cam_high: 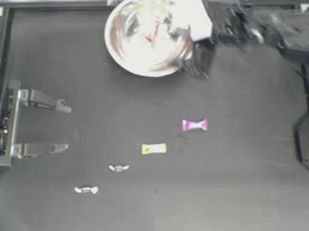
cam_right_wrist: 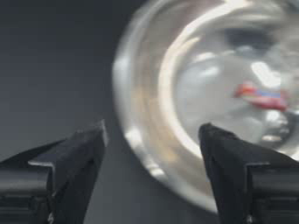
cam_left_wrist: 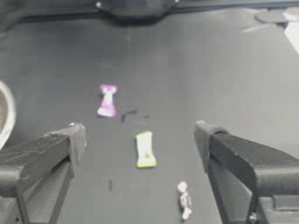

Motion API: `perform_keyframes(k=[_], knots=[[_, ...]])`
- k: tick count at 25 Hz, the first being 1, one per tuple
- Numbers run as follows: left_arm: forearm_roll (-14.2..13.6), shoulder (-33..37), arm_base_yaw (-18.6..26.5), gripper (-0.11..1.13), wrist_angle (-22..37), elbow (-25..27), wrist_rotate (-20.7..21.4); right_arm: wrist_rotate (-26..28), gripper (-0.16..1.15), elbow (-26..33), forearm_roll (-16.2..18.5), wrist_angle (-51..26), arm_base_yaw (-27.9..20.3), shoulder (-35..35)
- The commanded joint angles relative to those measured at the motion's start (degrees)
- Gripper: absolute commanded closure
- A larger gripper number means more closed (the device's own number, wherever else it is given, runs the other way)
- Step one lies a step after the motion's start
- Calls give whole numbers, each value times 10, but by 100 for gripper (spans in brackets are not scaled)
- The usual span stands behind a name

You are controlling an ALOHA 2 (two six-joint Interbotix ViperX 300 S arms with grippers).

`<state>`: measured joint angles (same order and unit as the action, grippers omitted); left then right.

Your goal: Put candies in bowl

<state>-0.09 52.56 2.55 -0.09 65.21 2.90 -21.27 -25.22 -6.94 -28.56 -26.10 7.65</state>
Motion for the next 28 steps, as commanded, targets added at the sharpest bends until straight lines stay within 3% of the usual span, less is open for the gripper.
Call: perform_keyframes(k=[1, 6, 16, 20, 24, 28], knots=[[0, -9, 1, -1, 22, -19, 1, -1, 4, -43, -11, -12, 25, 77], [1, -9, 1, -1, 62, -31, 0, 4, 6, -103, -22, -27, 64, 171], [1, -9, 6, -1, 117, -46, -2, 11, 6, -181, -97, -89, 87, 286], [1, -10, 7, -1, 158, -52, -3, 36, 6, -197, -94, -101, 99, 309], [2, -12, 7, -1, 251, -70, -10, 60, 6, -207, -76, -101, 105, 330], [0, -29, -4, -1, 313, -87, -48, 74, 6, -217, -65, -95, 114, 339]])
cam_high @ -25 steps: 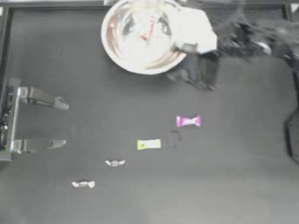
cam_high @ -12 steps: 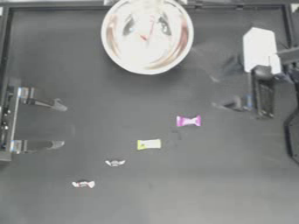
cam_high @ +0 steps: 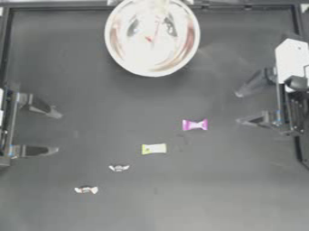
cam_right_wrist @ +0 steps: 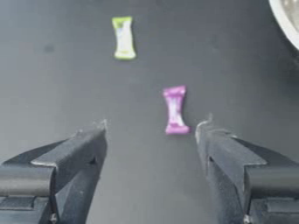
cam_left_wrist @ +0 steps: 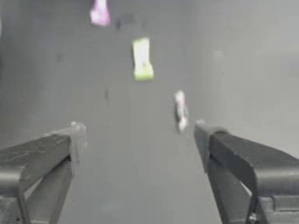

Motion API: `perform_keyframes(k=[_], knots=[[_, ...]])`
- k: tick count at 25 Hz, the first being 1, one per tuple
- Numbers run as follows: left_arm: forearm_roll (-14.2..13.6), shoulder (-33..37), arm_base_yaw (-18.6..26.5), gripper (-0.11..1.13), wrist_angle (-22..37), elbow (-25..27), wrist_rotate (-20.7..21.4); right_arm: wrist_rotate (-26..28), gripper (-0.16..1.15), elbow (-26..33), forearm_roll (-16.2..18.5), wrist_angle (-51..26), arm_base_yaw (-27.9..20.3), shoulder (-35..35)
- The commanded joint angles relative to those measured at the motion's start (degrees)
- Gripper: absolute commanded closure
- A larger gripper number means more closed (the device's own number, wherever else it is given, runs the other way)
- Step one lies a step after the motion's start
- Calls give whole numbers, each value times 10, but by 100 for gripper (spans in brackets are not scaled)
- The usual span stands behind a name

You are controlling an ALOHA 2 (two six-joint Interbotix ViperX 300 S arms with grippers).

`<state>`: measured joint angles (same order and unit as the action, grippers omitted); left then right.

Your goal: Put candies in bowl

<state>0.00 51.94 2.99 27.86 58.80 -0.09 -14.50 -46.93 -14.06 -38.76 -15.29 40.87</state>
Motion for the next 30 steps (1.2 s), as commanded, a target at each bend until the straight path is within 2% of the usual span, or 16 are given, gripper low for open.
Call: perform_keyframes(k=[1, 8, 11, 22, 30], knots=[[-1, -31, -17, -1, 40, -25, -25, 10, 6, -4, 8, 11, 7, 10], [-3, -124, -81, -1, 51, -48, -79, 11, 5, -24, 12, 66, 17, 36], [-4, -156, -99, -1, 51, -59, -88, 11, 4, -35, 13, 98, 25, 53], [-4, -259, -136, -1, 28, -85, -129, 9, 4, -54, 23, 175, 31, 69], [-4, -358, -161, -1, 23, -122, -141, 9, 4, -58, 28, 212, 31, 69]])
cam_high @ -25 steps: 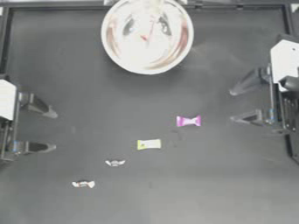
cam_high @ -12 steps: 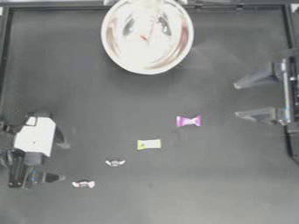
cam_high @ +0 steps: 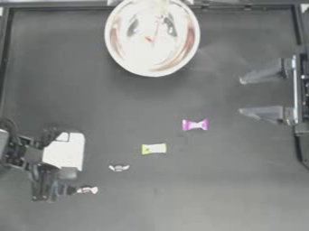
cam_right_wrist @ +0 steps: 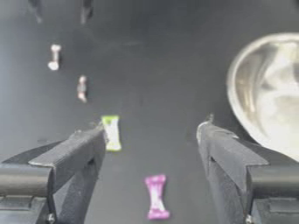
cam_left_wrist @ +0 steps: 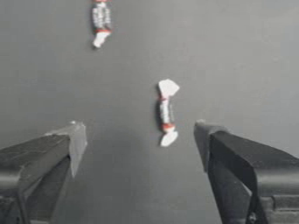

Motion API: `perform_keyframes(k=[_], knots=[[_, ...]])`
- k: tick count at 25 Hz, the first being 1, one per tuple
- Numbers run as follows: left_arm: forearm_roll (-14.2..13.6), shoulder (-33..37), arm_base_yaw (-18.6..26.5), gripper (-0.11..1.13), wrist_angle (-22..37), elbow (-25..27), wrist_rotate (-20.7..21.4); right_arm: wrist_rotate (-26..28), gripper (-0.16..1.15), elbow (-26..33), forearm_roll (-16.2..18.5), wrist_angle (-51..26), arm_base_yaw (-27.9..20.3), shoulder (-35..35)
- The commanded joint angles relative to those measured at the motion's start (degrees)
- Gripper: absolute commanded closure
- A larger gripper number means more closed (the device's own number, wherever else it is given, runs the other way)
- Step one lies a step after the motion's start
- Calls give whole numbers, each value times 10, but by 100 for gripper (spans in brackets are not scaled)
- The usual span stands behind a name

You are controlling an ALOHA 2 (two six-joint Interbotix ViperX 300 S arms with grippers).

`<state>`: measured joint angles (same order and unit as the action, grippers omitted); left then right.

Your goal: Put candies in bowl

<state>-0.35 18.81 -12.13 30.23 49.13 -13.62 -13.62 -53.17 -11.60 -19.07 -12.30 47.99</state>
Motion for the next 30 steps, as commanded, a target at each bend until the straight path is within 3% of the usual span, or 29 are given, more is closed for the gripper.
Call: perform_keyframes(k=[1, 13, 22, 30], knots=[[-1, -41, -11, -1, 1, -31, -9, 0, 4, 4, 5, 18, 1, -3], [4, -174, -28, 1, 48, -95, -21, -1, 4, 2, 7, 38, 0, -3], [5, -195, -30, 18, 47, -95, -44, -1, 4, 2, 7, 42, 1, -3], [5, -216, -40, 23, 48, -102, -62, 0, 4, -1, 7, 46, 1, -3]])
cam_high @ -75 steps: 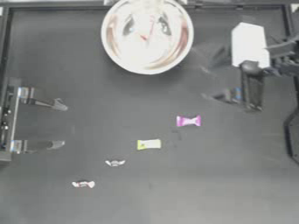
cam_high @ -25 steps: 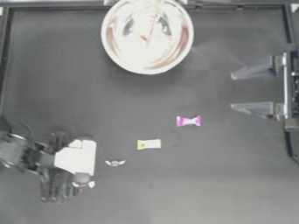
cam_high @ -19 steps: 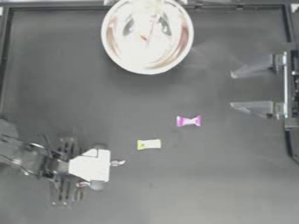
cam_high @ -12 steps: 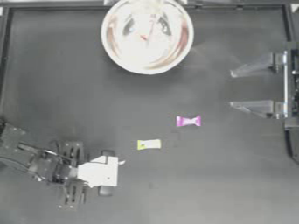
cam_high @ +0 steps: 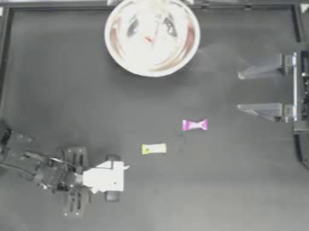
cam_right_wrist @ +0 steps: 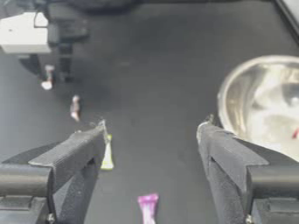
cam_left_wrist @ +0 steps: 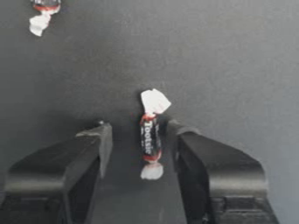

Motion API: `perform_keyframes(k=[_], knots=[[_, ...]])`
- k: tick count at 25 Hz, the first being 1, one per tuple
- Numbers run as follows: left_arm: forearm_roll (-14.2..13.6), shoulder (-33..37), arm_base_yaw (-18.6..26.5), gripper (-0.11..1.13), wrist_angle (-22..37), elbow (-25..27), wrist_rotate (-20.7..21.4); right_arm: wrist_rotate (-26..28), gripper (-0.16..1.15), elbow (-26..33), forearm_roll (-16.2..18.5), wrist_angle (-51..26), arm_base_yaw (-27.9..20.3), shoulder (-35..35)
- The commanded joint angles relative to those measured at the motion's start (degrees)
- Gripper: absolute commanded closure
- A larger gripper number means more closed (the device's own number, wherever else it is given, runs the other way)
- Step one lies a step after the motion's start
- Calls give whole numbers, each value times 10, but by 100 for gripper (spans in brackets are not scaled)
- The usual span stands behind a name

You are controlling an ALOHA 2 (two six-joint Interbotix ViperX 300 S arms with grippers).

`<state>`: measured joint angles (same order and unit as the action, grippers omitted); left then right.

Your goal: Put candies in bowl

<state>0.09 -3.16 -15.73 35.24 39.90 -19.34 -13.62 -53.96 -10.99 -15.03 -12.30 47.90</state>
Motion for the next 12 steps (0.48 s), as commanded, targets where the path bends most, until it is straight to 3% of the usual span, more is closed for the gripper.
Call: perform_keyframes(k=[1, 7, 12], knots=[[1, 4, -4, 28, -2, -12, -7, 0, 4, 7, 1, 6, 2, -2], [2, 13, -18, 85, 13, -18, -11, 0, 4, 4, 1, 15, 1, -2], [-7, 26, -20, 81, 25, -35, -5, 0, 4, -4, 0, 31, 1, -2]])
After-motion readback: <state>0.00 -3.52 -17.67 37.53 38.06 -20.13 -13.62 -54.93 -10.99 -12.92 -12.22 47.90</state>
